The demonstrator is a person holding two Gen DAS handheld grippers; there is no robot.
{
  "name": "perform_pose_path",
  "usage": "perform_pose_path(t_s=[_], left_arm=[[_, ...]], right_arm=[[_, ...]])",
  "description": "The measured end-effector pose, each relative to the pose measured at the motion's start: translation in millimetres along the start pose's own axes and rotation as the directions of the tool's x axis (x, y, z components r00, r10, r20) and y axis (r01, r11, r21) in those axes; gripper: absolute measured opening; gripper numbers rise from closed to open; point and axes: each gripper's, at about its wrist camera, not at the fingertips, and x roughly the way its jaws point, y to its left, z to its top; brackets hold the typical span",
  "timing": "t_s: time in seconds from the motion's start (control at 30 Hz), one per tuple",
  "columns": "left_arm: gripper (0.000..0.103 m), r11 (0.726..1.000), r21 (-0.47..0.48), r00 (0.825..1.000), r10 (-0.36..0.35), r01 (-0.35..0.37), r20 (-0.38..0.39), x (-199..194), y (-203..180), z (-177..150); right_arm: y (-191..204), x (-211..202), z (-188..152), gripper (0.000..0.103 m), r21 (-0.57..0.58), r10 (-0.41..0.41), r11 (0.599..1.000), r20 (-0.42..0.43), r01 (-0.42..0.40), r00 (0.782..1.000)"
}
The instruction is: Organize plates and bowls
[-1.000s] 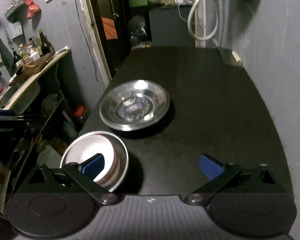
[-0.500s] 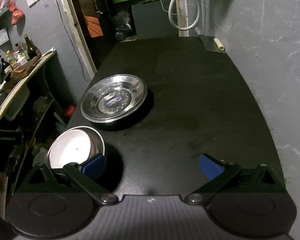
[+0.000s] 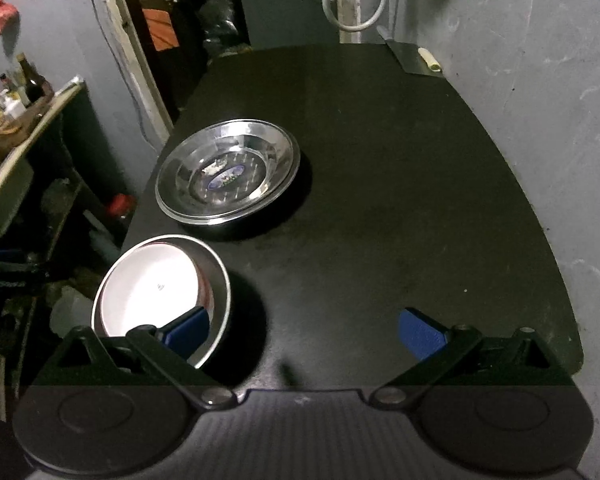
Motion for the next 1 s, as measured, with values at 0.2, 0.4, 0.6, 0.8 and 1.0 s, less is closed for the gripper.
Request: perform_pose_path(t_s=[0.2, 0.4, 0.6, 0.8, 1.0], left_arm=[[0.102, 0.973, 0.045, 0.974, -0.225, 0.226, -0.021, 1, 4, 0], [0.102, 0.942, 0.115, 0.949, -0.308, 0.314, -0.066, 11, -7, 5], [0.102, 0.925, 0.12, 0.931, -0.349, 0.36, -0.104, 21, -19, 10], [0.101, 0.933, 0.14, 0.939, -0.311, 0.331, -0.145, 25, -32, 11], [0.1, 0.942, 0.163, 0.949, -0.266, 0.293, -0.167, 25, -39, 12]], right_arm=[[17, 5, -5, 0.103, 0.045, -0.087, 0.995, -0.051, 0.09, 0.995], [21, 8, -7, 0.103, 0.065, -0.14, 0.987, -0.113, 0.148, 0.984], [19, 17, -4, 0.103, 0.036, -0.124, 0.991, -0.158, 0.132, 0.98], [22, 26, -2, 0.103, -0.021, -0.08, 0.997, -0.177, 0.078, 0.981], [18, 33, 5, 0.103, -0.047, -0.055, 0.998, -0.184, 0.047, 0.981]])
